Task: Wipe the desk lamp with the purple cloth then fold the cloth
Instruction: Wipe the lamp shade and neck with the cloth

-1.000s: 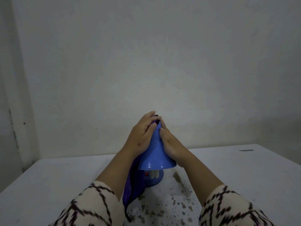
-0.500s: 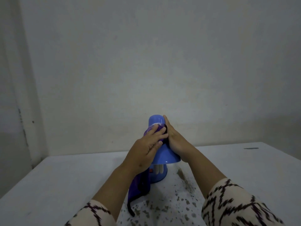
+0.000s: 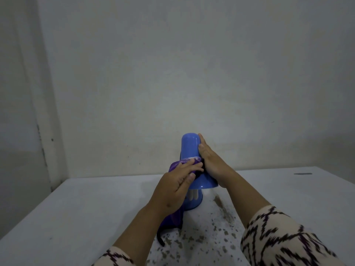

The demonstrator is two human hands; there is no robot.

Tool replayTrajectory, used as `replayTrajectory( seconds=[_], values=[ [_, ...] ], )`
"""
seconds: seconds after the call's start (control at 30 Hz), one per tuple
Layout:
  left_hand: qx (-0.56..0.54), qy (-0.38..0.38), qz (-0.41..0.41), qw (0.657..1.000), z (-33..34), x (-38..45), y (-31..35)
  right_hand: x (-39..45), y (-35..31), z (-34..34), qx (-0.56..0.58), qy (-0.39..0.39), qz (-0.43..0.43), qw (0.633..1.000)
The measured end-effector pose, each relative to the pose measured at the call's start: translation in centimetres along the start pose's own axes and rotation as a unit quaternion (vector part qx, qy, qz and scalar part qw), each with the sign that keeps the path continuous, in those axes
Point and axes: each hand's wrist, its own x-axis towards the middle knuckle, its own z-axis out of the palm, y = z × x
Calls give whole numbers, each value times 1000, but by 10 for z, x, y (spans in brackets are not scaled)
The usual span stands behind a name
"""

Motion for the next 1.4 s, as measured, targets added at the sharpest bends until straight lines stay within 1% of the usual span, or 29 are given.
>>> replayTrajectory(
  seconds=[0.1,0.2,0.27,0.37,0.5,0.6,0.7,0.83,0.93,1.0,1.03,1.1,1.17,1.23,1.4],
  values=[
    [-16,11,2,1000,2,-9,4,-1,0,0,-2,-1,2,1000],
    [-54,58,7,997,9,-16,4,-2,-2,2,-17,2,3,1000],
    [-58,85,3,995,14,-17,1,-1,-3,3,-18,1,3,1000],
    [-103,98,-60,988,13,-13,-4,0,-3,3,-21,5,12,1000],
    [-170,120,-153,966,4,1,-8,1,-2,3,-22,11,20,999],
    [-187,129,-184,956,-1,6,-9,2,-2,5,-27,17,15,999],
    [-163,125,-163,965,4,0,-6,3,-1,6,-33,26,9,999],
    [-56,87,-61,993,19,-13,0,3,0,3,-34,25,5,999],
    [-45,107,-43,992,22,-16,-2,1,1,5,-40,20,2,999],
    [-66,139,-57,986,24,-18,-3,1,0,6,-42,21,-1,999],
    [-90,159,-81,980,25,-18,-5,1,0,7,-42,20,-1,999],
    [-151,193,-158,956,24,-17,-10,1,-1,8,-43,18,2,999],
    [-178,208,-218,937,19,-14,-16,1,-1,7,-44,20,7,999],
    [-184,205,-224,935,13,-8,-16,2,-2,5,-46,23,10,999],
    [-179,165,-198,949,0,19,-8,5,-3,3,-38,21,13,999]
  ],
)
